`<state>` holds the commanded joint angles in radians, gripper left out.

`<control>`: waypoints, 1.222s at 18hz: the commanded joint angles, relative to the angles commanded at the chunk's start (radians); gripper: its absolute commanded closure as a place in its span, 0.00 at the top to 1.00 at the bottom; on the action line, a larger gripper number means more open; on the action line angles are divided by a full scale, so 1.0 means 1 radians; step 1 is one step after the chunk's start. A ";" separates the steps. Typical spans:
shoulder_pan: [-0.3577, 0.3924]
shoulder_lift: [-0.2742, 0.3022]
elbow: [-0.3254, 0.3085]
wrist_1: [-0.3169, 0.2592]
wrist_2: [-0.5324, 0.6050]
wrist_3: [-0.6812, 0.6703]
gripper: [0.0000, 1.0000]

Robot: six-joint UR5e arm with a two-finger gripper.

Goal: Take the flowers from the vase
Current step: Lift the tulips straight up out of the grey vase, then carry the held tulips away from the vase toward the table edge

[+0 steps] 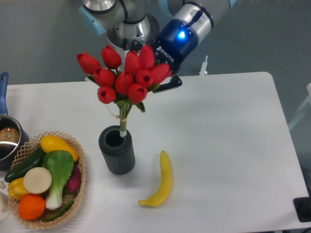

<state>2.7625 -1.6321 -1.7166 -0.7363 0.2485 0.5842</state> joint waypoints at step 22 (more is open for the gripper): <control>0.128 -0.189 0.140 -0.060 0.932 0.450 0.00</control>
<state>2.8901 -1.8207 -1.5769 -0.7960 1.1804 1.0339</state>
